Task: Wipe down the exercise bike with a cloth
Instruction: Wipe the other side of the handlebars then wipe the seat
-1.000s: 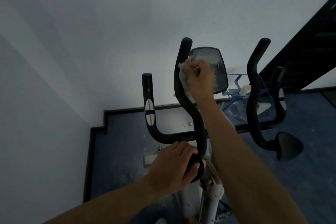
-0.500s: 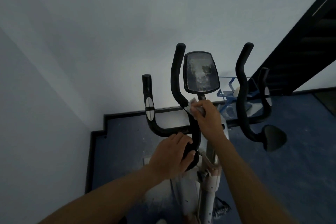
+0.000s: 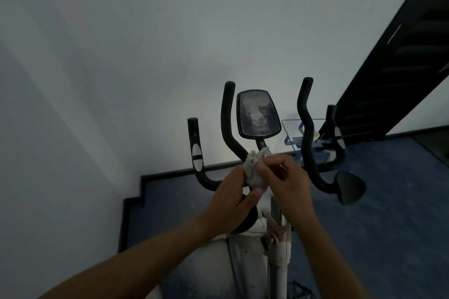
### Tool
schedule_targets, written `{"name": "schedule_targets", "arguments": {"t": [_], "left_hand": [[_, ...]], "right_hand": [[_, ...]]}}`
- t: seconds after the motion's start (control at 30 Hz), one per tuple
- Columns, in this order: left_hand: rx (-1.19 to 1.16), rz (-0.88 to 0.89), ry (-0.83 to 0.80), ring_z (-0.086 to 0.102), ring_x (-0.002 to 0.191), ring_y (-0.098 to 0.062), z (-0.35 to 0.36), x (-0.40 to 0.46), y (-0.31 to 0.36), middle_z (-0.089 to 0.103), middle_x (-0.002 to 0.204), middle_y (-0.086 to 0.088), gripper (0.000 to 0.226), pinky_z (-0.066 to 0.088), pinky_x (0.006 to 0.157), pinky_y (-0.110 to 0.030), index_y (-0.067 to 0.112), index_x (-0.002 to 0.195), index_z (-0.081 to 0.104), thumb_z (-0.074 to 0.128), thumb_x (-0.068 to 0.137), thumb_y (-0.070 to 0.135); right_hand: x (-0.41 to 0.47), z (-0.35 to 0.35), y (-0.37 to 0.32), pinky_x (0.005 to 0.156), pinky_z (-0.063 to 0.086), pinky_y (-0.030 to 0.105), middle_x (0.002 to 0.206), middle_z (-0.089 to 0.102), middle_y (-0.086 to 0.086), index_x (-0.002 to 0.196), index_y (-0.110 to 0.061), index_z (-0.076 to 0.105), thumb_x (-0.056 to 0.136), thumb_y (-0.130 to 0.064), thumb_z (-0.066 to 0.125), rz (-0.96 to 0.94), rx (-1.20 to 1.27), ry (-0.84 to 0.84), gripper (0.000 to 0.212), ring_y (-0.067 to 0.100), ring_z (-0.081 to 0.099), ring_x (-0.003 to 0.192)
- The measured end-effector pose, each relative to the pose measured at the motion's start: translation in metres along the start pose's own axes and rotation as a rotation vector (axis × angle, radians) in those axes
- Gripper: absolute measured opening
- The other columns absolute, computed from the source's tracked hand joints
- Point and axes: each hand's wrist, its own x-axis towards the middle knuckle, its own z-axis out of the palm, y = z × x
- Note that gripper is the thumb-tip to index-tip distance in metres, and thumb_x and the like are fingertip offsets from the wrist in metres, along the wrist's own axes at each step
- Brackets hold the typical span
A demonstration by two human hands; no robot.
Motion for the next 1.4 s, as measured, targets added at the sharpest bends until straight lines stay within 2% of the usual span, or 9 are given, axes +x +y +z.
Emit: {"name": "schedule_targets", "arguments": {"t": [0.13, 0.23, 0.37, 0.5, 0.6, 0.7, 1.03, 1.27, 1.4], "left_hand": [[-0.232, -0.040, 0.200, 0.064, 0.112, -0.010, -0.016, 0.014, 0.027, 0.064, 0.117, 0.020, 0.028, 0.054, 0.092, -0.026, 0.037, 0.131, 0.044, 0.048, 0.103, 0.034], [-0.224, -0.042, 0.336, 0.068, 0.099, -0.017, -0.043, 0.017, 0.027, 0.068, 0.107, 0.003, 0.024, 0.060, 0.081, -0.033, 0.030, 0.125, 0.050, 0.050, 0.102, 0.034], [-0.132, -0.077, 0.493, 0.070, 0.096, -0.017, -0.087, 0.015, 0.007, 0.067, 0.109, 0.000, 0.027, 0.061, 0.084, -0.040, 0.014, 0.128, 0.053, 0.056, 0.103, 0.022], [0.104, -0.069, 0.521, 0.064, 0.104, 0.001, -0.131, 0.010, -0.021, 0.058, 0.120, 0.036, 0.043, 0.056, 0.088, -0.024, 0.018, 0.142, 0.044, 0.055, 0.102, 0.006], [0.242, -0.057, 0.555, 0.057, 0.114, 0.007, -0.156, 0.012, -0.045, 0.056, 0.128, 0.023, 0.043, 0.046, 0.100, -0.016, 0.019, 0.136, 0.050, 0.055, 0.100, -0.002], [0.296, -0.152, 0.608, 0.059, 0.094, 0.007, -0.171, 0.026, -0.067, 0.062, 0.111, 0.019, 0.039, 0.048, 0.084, -0.014, 0.022, 0.120, 0.057, 0.056, 0.093, -0.007], [0.280, -0.228, 0.237, 0.064, 0.112, -0.010, -0.177, 0.107, -0.097, 0.070, 0.118, 0.003, 0.024, 0.048, 0.100, -0.025, 0.020, 0.113, 0.067, 0.049, 0.099, 0.014], [0.180, -0.315, 0.393, 0.051, 0.068, 0.003, -0.179, 0.100, -0.112, 0.061, 0.078, 0.011, 0.019, 0.039, 0.066, -0.014, 0.010, 0.093, 0.065, 0.054, 0.104, 0.021], [0.188, -0.282, 0.354, 0.063, 0.091, 0.010, -0.178, 0.114, -0.103, 0.070, 0.104, 0.012, 0.015, 0.043, 0.083, -0.007, 0.013, 0.107, 0.070, 0.057, 0.103, 0.017]], "right_hand": [[0.005, 0.008, -0.027, 0.081, 0.058, 0.024, 0.101, 0.075, 0.000, 0.107, -0.013, 0.072, 0.105, -0.032, 0.049, -0.088, 0.126, -0.075, 0.031, 0.018, 0.072, 0.099], [0.012, 0.013, -0.018, 0.086, 0.057, 0.025, 0.109, 0.074, -0.003, 0.110, -0.019, 0.070, 0.108, -0.040, 0.031, 0.020, 0.145, -0.057, 0.045, 0.011, 0.069, 0.105], [0.034, 0.024, 0.039, 0.099, 0.049, 0.033, 0.123, 0.064, -0.008, 0.122, -0.034, 0.062, 0.105, -0.057, 0.027, 0.129, -0.100, -0.021, 0.045, 0.007, 0.059, 0.116], [0.051, 0.037, 0.090, 0.102, 0.036, 0.029, 0.131, 0.057, 0.000, 0.148, -0.027, 0.042, 0.108, -0.044, 0.034, 0.105, -0.413, -0.182, 0.044, 0.013, 0.051, 0.124], [0.052, 0.044, 0.112, 0.099, 0.046, 0.042, 0.117, 0.066, 0.008, 0.156, -0.034, 0.024, 0.107, -0.043, 0.036, 0.049, -0.650, -0.198, 0.052, 0.025, 0.061, 0.109], [0.051, 0.047, 0.118, 0.094, 0.051, 0.048, 0.109, 0.070, 0.011, 0.156, -0.041, 0.021, 0.106, -0.047, 0.031, 0.045, -0.667, -0.138, 0.052, 0.030, 0.065, 0.102], [0.056, 0.035, 0.132, 0.080, 0.053, 0.033, 0.099, 0.074, -0.001, 0.157, -0.046, 0.017, 0.102, -0.058, 0.022, -0.060, -0.678, -0.181, 0.056, 0.016, 0.069, 0.092], [0.057, 0.036, 0.143, 0.075, 0.055, 0.031, 0.093, 0.072, -0.003, 0.157, -0.048, 0.014, 0.102, -0.063, 0.019, -0.116, -0.650, -0.152, 0.057, 0.010, 0.068, 0.085], [0.057, 0.036, 0.147, 0.076, 0.056, 0.034, 0.092, 0.072, -0.002, 0.157, -0.047, 0.015, 0.102, -0.063, 0.019, -0.125, -0.635, -0.140, 0.057, 0.011, 0.068, 0.085]]}}
